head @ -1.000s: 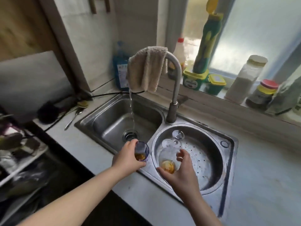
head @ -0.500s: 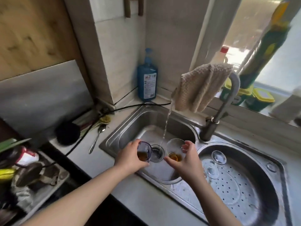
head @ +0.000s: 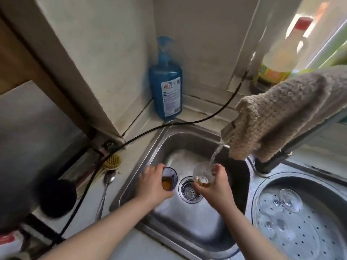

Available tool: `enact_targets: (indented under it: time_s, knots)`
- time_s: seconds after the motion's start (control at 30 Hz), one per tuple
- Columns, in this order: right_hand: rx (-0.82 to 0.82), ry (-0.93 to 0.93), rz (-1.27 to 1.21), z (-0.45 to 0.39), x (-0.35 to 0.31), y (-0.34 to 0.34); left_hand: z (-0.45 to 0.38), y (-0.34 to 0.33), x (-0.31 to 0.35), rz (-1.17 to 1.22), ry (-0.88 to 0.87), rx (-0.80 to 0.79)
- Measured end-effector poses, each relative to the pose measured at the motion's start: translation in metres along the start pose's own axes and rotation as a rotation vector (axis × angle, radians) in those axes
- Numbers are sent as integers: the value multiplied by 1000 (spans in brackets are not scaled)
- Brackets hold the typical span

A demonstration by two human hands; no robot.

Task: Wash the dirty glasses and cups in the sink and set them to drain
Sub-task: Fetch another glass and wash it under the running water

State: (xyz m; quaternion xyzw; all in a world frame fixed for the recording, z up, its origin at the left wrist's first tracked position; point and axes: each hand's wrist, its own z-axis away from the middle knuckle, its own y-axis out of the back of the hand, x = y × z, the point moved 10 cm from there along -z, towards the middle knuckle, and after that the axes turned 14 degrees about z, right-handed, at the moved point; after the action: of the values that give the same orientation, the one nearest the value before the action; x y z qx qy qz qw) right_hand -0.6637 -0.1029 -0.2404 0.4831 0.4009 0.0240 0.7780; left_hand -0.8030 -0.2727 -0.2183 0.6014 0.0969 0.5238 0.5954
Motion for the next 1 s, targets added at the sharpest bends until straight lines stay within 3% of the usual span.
enact_targets:
  time_s: [0.13, 0.47, 0.67, 0.87, 1.0]
  knots:
    - [-11, -7, -11, -12, 5, -13, -44, -28, 4, -119, -120, -59]
    - [-27, -103, -91, -21, 9, -39, -148, -100, -1, -209, -178, -219]
    - [27, -92, -92, -22, 1, -28, -160, -136, -4, -279, -237, -273]
    - [39, -81, -60, -19, -5, -15, -157, -144, -4, -283, -169, -210]
    - [-5, -112, -106, -13, -1, -12, -141, -142, 10, -277, -277, -340]
